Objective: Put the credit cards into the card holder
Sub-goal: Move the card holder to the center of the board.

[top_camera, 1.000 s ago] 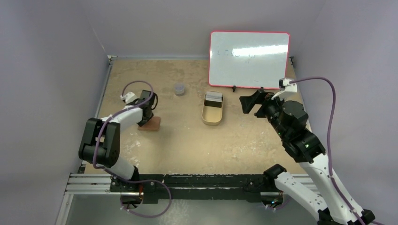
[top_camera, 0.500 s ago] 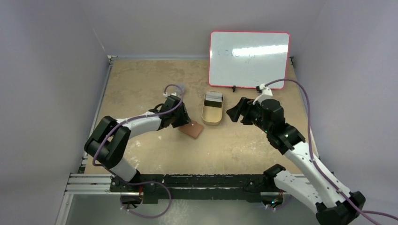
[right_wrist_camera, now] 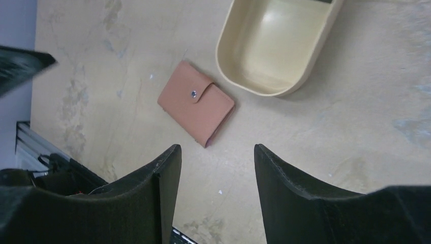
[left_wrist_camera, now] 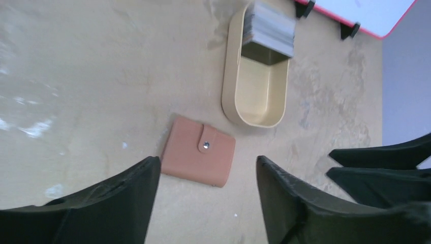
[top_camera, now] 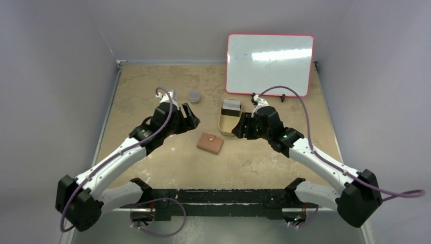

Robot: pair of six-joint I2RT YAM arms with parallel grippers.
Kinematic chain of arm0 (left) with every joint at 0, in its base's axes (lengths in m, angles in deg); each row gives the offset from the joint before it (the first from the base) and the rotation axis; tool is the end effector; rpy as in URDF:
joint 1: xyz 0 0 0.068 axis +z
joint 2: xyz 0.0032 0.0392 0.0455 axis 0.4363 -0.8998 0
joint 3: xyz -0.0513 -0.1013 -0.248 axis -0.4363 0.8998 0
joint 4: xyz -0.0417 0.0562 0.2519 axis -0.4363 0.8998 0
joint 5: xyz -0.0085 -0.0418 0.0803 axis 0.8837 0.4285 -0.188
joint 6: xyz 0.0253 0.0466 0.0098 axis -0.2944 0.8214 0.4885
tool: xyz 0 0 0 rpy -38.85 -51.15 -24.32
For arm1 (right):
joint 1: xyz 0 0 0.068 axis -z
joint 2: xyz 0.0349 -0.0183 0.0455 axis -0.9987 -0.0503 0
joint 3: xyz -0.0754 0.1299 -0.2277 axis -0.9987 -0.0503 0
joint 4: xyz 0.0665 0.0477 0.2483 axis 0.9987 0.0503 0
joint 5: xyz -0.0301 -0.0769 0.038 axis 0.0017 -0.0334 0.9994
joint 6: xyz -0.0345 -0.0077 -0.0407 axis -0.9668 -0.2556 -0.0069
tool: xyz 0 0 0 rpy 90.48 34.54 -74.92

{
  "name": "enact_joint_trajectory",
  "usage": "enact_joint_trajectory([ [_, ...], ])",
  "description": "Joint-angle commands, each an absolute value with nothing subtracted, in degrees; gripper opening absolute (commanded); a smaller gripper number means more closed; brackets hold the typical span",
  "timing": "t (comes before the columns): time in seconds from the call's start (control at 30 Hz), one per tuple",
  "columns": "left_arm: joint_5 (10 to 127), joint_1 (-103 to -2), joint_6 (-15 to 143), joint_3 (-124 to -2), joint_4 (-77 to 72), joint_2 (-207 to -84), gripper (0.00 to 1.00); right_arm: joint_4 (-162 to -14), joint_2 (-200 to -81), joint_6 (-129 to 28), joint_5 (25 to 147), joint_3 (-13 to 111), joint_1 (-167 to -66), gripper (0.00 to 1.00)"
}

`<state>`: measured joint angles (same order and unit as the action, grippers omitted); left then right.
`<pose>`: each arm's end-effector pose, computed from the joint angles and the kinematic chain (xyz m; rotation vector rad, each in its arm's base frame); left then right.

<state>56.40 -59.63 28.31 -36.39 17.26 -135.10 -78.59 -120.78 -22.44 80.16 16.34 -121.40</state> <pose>0.2071 -0.1357 0.2621 -0.3100 2.2842 -0.6924 0.1986 0.1369 0.2747 -0.0122 2.1490 0.7687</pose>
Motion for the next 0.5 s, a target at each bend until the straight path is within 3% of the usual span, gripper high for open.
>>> enact_joint_trajectory([
  [0.0,43.2,-59.3,32.9,-40.7,25.2,-125.7,0.74,-85.3,-126.6,-23.6,78.7,19.0,-126.4,0.57],
  [0.17,36.4,-59.3,36.8,-39.7,27.2,-116.7,0.79,-87.0,-136.9,-27.3,74.1,25.2,-133.3,0.56],
  [0.47,31.0,-59.3,40.8,-38.0,32.1,-110.5,0.8,-89.9,-150.3,-35.5,73.1,32.3,-136.4,0.51],
])
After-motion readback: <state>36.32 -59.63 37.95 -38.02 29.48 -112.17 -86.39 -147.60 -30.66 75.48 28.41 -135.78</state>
